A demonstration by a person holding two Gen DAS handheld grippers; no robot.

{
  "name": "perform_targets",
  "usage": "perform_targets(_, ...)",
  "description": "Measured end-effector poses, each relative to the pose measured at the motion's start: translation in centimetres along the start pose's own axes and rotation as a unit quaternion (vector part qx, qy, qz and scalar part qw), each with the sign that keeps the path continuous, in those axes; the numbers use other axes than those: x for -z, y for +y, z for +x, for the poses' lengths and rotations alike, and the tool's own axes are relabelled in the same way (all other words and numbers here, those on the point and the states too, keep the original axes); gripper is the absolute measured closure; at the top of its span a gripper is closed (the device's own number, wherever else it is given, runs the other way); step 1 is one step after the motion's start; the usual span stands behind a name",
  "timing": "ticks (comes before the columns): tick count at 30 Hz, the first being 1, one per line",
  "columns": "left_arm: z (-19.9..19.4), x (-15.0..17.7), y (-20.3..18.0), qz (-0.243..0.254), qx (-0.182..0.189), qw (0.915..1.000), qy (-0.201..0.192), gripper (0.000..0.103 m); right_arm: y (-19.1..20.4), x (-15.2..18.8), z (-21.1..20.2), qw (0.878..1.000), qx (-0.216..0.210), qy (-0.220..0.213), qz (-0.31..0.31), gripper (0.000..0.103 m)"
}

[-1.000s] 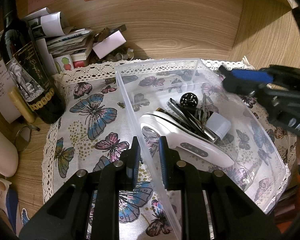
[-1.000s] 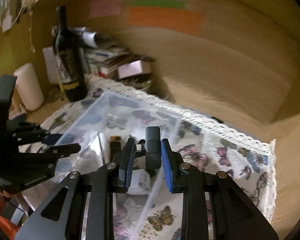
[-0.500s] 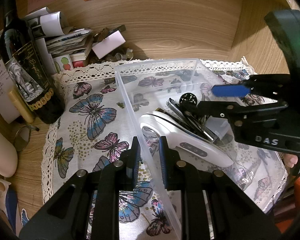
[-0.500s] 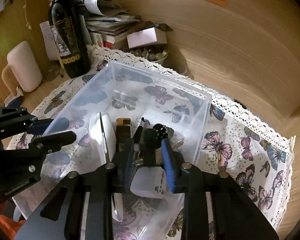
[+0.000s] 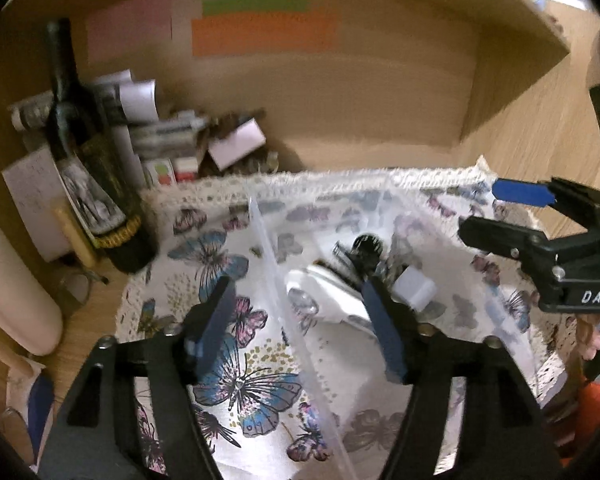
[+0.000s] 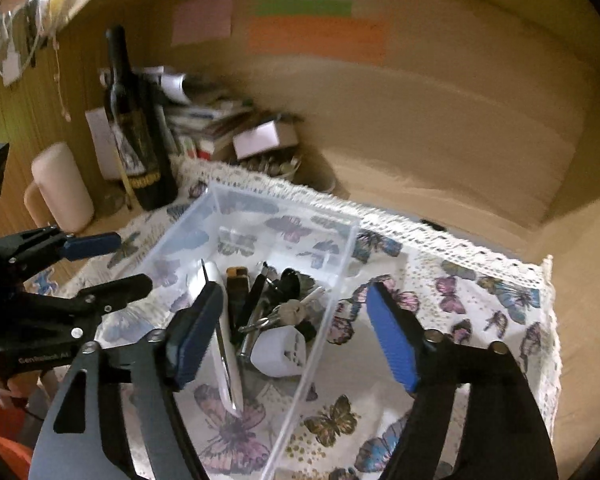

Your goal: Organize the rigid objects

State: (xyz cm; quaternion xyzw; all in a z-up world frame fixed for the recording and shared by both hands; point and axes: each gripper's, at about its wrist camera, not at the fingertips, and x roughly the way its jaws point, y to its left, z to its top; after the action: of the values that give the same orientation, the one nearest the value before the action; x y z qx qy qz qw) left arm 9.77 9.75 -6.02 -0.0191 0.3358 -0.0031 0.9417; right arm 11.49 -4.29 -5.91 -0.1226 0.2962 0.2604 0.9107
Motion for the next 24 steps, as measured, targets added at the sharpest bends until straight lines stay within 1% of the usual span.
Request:
perform_targets(1,-0.6,-0.1,-0.2,-0.001,0.001,0.9999,-0.01,0.023,-0.1,0.1,-0.6,1.0,0.003,-0.008,0.003,0.021)
perform_targets(2,-1.3,-0.2,-0.5,-0.001,0.001,0.9997,-0.022,0.019,-0.3,0.2,-1.2,1.0,0.006,-0.016,0.007,0.02)
perform_targets(4,-2.3,-0.5,-1.1,0.0,0.0,0.9992,-0.04,0.018,-0.4,0.6,-2.4,0.999,0.01,-0.032,0.013,0.017)
perform_targets(6,-3.4,-0.6,-1.7,0.002,-0.001,0.9983,-0.058,0.012,-0.5,1.0,-3.6,0.999,0.018,-0.047,0.016,0.014)
perform_targets(7,-4.1,-0.6,-2.2,0.003,-0.002,0.9975,-0.071,0.008,-0.5,1.2,-4.2,0.998,0.021,-0.054,0.017,0.011)
perform_targets(8,-4.5,-0.6,-2.4,0.003,-0.003,0.997,-0.078,0.006,-0.6,1.4,-4.8,0.998,0.024,-0.061,0.02,0.009)
perform_targets(10,-5.6,-0.5,-3.0,0.004,-0.006,0.9952,-0.097,0.004,-0.8,2.0,-6.1,0.996,0.029,-0.079,0.028,0.0)
perform_targets(11,-6.1,-0.5,-3.4,0.006,-0.007,0.9942,-0.107,0.002,-0.9,2.2,-6.7,0.995,0.032,-0.09,0.032,0.0)
perform_targets(14,-7.2,-0.2,-4.1,0.001,-0.01,0.9915,-0.13,0.001,-1.0,2.8,-8.2,0.993,0.04,-0.105,0.039,0.0)
perform_targets(16,-7.7,0.0,-4.4,-0.005,-0.004,0.9905,-0.137,0.0,-1.1,3.2,-9.0,0.991,0.043,-0.115,0.042,0.0)
perform_targets(18,-7.9,0.3,-4.8,-0.008,0.006,0.9901,-0.14,0.0,-1.2,3.6,-9.8,0.99,0.044,-0.125,0.045,0.0)
perform_targets(24,-8.4,0.7,-5.6,-0.01,0.009,0.9889,-0.148,0.0,-1.0,4.2,-11.1,0.988,0.051,-0.136,0.043,0.0)
